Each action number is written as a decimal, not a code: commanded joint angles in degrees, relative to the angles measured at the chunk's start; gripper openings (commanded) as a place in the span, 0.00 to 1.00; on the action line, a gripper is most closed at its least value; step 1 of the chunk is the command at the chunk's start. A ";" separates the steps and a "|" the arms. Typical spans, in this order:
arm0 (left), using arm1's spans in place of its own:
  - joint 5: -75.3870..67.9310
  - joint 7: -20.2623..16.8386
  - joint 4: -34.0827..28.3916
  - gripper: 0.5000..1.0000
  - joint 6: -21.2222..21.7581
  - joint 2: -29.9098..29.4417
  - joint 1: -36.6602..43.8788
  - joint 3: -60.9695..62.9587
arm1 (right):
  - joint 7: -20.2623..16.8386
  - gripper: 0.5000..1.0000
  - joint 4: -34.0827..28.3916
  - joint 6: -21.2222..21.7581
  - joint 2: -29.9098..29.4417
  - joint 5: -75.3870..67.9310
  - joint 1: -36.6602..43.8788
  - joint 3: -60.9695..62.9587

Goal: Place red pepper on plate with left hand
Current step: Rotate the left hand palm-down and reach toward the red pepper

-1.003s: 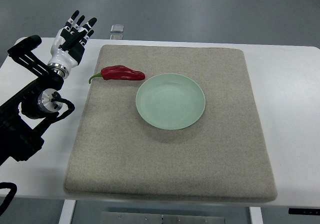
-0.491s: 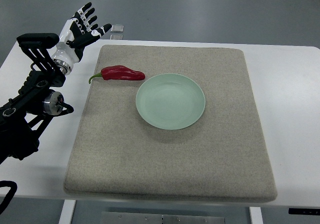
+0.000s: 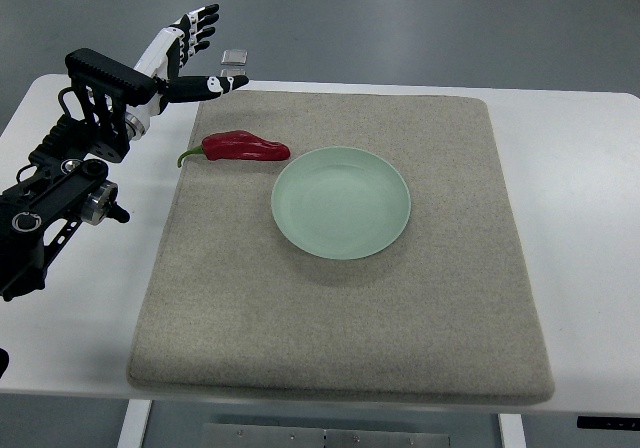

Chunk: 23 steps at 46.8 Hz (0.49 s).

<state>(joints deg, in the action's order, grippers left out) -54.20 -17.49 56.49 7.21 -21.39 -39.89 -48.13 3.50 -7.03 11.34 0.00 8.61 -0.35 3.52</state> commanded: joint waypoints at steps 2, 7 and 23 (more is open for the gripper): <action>-0.03 0.00 0.03 0.98 -0.35 -0.67 -0.19 0.84 | 0.02 0.86 -0.09 0.00 0.00 0.00 0.00 0.00; -0.73 0.00 -0.06 0.97 -0.26 -1.20 -0.89 2.24 | 0.02 0.86 0.00 0.00 0.00 0.00 0.00 0.00; -22.08 0.61 -2.26 0.95 1.85 -1.81 -0.81 3.39 | 0.02 0.86 0.00 0.00 0.00 0.00 0.00 0.00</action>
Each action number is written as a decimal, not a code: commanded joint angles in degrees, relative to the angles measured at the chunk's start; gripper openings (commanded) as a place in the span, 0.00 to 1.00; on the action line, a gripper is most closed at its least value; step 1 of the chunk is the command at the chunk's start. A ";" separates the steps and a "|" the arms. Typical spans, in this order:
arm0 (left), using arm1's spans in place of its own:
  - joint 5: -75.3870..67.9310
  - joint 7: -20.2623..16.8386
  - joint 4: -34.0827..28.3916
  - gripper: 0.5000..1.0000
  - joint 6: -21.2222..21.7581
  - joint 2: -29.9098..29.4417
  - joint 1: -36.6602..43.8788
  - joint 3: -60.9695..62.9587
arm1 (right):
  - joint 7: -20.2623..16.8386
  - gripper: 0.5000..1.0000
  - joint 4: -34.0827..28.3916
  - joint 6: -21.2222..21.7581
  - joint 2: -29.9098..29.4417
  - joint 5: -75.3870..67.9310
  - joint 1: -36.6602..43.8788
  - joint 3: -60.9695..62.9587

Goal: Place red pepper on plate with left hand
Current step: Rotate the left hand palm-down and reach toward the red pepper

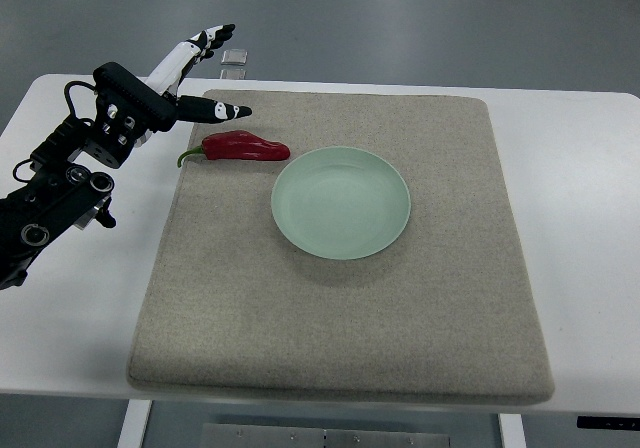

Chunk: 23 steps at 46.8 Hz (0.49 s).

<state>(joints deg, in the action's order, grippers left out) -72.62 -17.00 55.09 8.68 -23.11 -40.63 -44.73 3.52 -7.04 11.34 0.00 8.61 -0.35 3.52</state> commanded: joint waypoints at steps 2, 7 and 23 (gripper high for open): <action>-6.12 0.30 -1.47 0.95 0.28 -0.18 -0.15 0.00 | 0.00 0.86 0.01 0.00 0.00 0.00 0.00 0.00; -12.09 0.39 -2.70 0.95 0.11 -0.80 -0.24 0.00 | 0.00 0.86 0.01 0.00 0.00 0.00 0.00 0.00; -25.81 0.30 -3.23 0.95 -0.42 -2.38 -0.86 0.09 | 0.00 0.86 0.01 0.00 0.00 0.00 0.00 0.00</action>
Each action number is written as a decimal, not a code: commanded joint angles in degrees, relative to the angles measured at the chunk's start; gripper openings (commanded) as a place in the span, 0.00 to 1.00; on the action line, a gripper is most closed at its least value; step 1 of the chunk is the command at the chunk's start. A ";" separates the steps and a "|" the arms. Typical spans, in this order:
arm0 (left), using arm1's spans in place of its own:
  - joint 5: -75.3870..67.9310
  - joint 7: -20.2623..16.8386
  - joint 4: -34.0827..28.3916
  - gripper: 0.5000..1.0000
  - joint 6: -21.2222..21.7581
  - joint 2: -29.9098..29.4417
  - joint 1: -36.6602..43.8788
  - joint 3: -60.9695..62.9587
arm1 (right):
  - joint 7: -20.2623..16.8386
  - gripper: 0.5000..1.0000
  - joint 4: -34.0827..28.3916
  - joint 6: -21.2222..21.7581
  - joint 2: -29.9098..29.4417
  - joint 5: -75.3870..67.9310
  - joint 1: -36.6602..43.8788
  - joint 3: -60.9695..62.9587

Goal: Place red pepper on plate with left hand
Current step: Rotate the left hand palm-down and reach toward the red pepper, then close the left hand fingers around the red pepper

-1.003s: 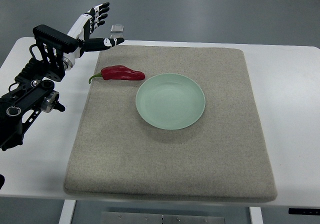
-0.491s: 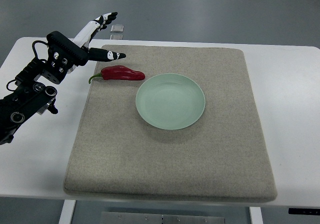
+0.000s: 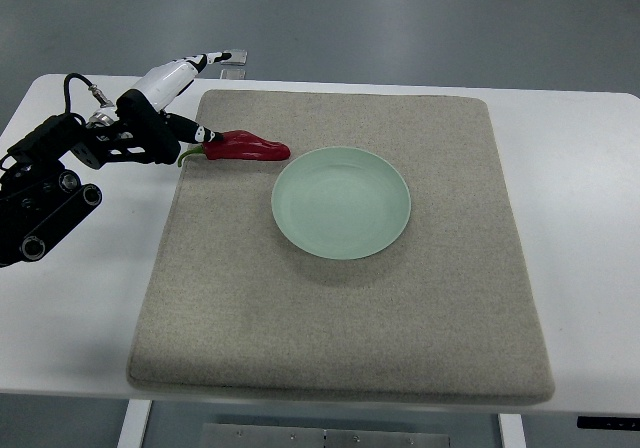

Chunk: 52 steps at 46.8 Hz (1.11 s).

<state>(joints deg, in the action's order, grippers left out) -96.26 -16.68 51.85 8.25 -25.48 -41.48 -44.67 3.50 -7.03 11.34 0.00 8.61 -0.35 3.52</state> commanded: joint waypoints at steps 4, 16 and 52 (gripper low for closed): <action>-3.40 -0.02 0.00 0.95 0.01 -0.10 -0.01 0.02 | 0.02 0.86 0.00 0.00 0.00 0.00 0.00 0.00; -3.49 -0.02 0.00 0.89 0.10 -0.10 0.08 2.66 | -0.07 0.86 -0.09 0.00 0.00 0.00 0.00 0.00; -3.32 0.33 -2.37 0.59 0.53 1.48 -0.10 4.50 | 0.02 0.86 0.00 0.00 0.00 0.00 0.00 0.00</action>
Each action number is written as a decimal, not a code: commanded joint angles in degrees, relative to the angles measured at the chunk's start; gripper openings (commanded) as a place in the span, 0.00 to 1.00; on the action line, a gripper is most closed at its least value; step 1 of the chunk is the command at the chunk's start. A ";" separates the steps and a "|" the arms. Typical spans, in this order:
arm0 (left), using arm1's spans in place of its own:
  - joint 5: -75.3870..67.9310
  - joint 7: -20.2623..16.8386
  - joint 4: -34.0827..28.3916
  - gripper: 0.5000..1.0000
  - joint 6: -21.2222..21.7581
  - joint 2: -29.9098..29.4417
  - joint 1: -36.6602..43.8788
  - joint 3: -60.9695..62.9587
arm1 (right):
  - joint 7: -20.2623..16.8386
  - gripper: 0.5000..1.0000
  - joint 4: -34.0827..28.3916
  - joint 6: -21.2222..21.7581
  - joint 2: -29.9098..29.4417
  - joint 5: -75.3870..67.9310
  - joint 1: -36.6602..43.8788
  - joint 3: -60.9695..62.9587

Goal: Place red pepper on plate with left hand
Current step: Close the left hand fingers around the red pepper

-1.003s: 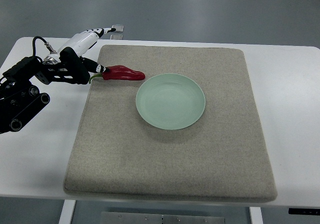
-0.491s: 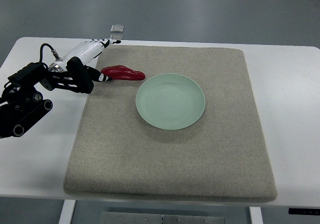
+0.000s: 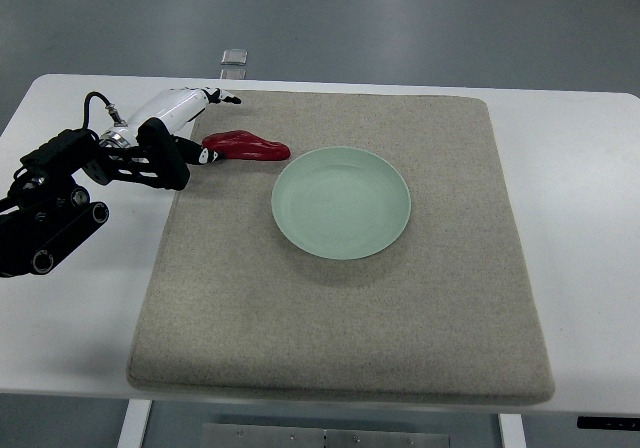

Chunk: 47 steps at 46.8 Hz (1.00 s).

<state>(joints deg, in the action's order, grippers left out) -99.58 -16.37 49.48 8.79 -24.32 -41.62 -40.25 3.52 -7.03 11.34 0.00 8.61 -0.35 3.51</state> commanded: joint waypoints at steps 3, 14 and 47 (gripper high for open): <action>0.00 0.02 0.00 0.58 0.00 0.50 0.04 0.09 | 0.00 0.86 -0.09 0.00 0.00 0.00 0.00 0.00; 0.00 -0.06 0.00 0.58 0.18 0.50 0.04 1.05 | 0.00 0.86 0.00 0.00 0.00 0.00 0.00 0.00; 0.09 -0.07 -1.76 0.48 0.88 1.20 -0.22 2.63 | 0.00 0.86 0.00 0.00 0.00 0.00 0.00 0.00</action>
<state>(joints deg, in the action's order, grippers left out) -99.49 -16.41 47.97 9.65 -23.43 -41.94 -37.72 3.48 -7.04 11.34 0.00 8.61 -0.35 3.52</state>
